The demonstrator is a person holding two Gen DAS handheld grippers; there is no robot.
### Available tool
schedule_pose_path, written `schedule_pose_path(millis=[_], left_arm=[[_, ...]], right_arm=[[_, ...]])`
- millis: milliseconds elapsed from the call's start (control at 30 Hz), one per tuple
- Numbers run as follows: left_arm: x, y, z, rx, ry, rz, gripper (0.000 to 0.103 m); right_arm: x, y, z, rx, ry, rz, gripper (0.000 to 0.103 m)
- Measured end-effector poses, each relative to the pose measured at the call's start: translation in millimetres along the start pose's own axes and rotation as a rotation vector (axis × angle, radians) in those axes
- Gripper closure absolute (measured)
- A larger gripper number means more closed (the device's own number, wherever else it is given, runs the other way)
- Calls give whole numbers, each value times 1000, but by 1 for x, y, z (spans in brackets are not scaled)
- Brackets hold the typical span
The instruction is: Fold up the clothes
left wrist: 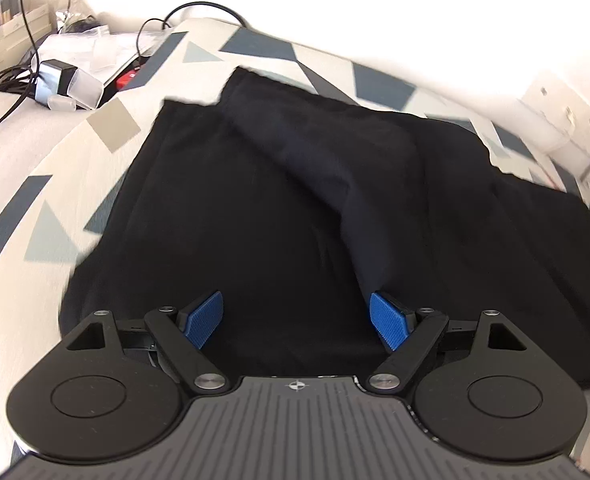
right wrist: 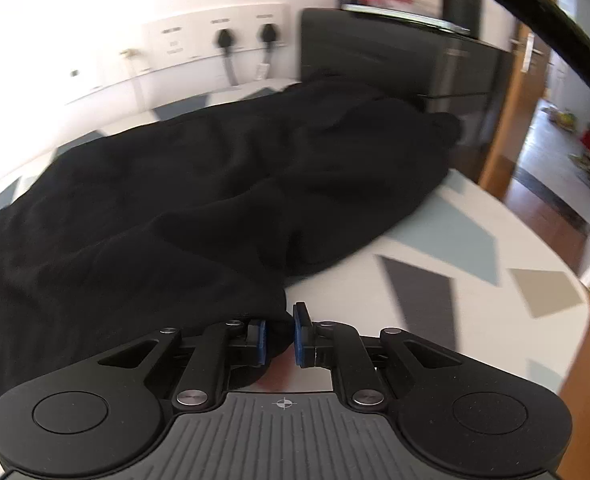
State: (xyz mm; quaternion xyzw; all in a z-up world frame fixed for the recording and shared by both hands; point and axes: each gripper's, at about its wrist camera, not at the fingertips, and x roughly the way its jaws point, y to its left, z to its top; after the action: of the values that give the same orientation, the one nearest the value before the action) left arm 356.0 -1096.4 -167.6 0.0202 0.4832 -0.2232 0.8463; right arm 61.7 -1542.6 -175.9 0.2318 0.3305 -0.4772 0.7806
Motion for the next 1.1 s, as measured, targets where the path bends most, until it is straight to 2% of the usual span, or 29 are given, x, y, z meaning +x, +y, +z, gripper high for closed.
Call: schedule_pose_path(millis=[133,200,333,533,567,600,633,700,833,900,1000,1067,1100], left_arm=[[-6,-1,-21,23,21,7,20],[-12,-2,-31,22,9,30,16],[-25,0,-47,-20,-4,75,16],[-48,5,-68,-124,-6,144,17],[-51,5,-72,-131,-12,165,23],[-53,6,-76,-135,-19,190,36],[-53,7,-79,-140,-29,206,41],[-53,10,-85,-150,-49,238,42],[-48,15,-83,-168,-79,275,40],[-46,20,-81,-203,-89,286,36],[-45,29,-78,-258,-96,286,36],[-45,35,-77,-277,-101,275,39],[-46,38,-77,-284,-106,266,48]], right_arm=[[0,-9,-4,24,19,-23,90],[-3,-6,-7,9,28,-23,88],[-9,2,-11,-45,43,-22,58],[-37,14,-23,-142,11,110,46],[-42,14,-25,-153,-2,133,45],[-47,14,-28,-169,-14,157,45],[-50,14,-29,-187,-24,177,44],[-55,16,-33,-227,-47,200,40],[-67,17,-35,-247,-84,245,38],[-76,14,-34,-247,-109,273,37],[-88,13,-32,-263,-156,272,31],[-92,13,-29,-254,-167,269,27],[-94,14,-27,-241,-168,266,27]])
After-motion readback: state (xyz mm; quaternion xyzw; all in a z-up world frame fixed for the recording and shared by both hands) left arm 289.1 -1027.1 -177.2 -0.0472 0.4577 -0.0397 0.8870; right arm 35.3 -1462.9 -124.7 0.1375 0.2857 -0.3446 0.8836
